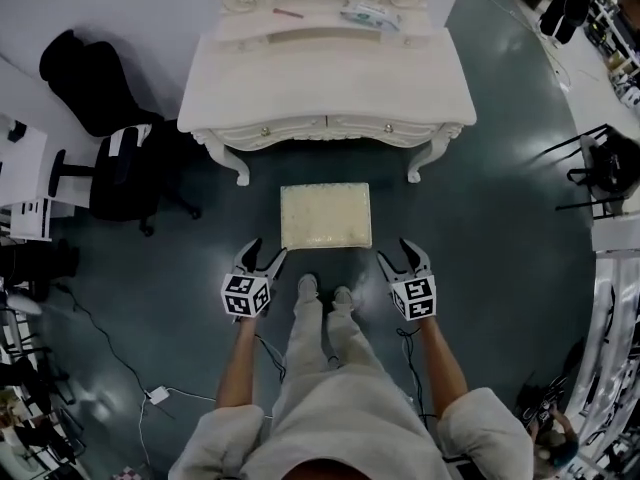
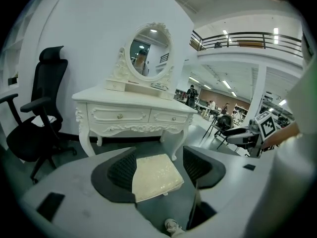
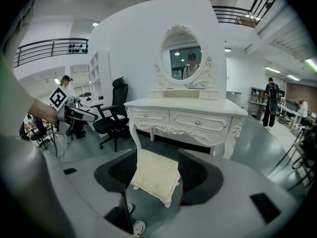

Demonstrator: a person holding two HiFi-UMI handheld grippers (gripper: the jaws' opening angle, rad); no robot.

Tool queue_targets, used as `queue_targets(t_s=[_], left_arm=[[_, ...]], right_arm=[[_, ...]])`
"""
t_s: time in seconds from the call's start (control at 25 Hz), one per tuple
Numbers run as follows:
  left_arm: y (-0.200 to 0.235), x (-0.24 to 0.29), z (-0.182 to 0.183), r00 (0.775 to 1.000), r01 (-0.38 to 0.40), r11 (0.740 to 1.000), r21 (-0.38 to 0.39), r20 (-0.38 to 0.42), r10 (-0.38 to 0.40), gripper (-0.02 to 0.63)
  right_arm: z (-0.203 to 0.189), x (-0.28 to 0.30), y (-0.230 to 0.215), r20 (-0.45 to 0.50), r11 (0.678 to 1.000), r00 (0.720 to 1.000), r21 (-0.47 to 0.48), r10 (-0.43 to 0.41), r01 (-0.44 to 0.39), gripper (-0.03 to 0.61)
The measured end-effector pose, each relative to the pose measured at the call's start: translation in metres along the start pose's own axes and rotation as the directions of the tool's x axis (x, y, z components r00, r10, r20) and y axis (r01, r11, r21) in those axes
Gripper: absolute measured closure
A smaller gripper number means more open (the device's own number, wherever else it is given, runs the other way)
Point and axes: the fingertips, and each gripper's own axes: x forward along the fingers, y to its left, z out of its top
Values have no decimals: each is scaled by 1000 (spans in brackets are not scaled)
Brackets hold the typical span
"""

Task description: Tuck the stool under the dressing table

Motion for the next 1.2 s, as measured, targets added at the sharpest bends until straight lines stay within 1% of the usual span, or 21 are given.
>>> queue_targets(t_s=[0.2, 0.48, 0.68, 0.88, 1.2], left_arm=[[27, 22, -22, 1000, 8, 1000, -5, -21, -8, 339], [54, 43, -67, 997, 2, 1000, -31, -72, -4, 339], [61, 59, -94, 995, 13, 999, -40, -95, -17, 339], [64, 78, -127, 989, 42, 999, -25, -138, -45, 339], [82, 106, -188, 979, 45, 998, -39, -195, -51, 339]], right_arm=[[-22, 28, 1, -33, 1000, 999, 23, -21, 22, 319], [-60, 62, 7, -79, 998, 997, 52, -15, 19, 319], [-87, 83, 5, -102, 997, 995, 67, -19, 26, 319], [-118, 102, 2, -129, 997, 991, 74, -27, 37, 318], [-179, 134, -2, -183, 995, 983, 91, -23, 40, 302]])
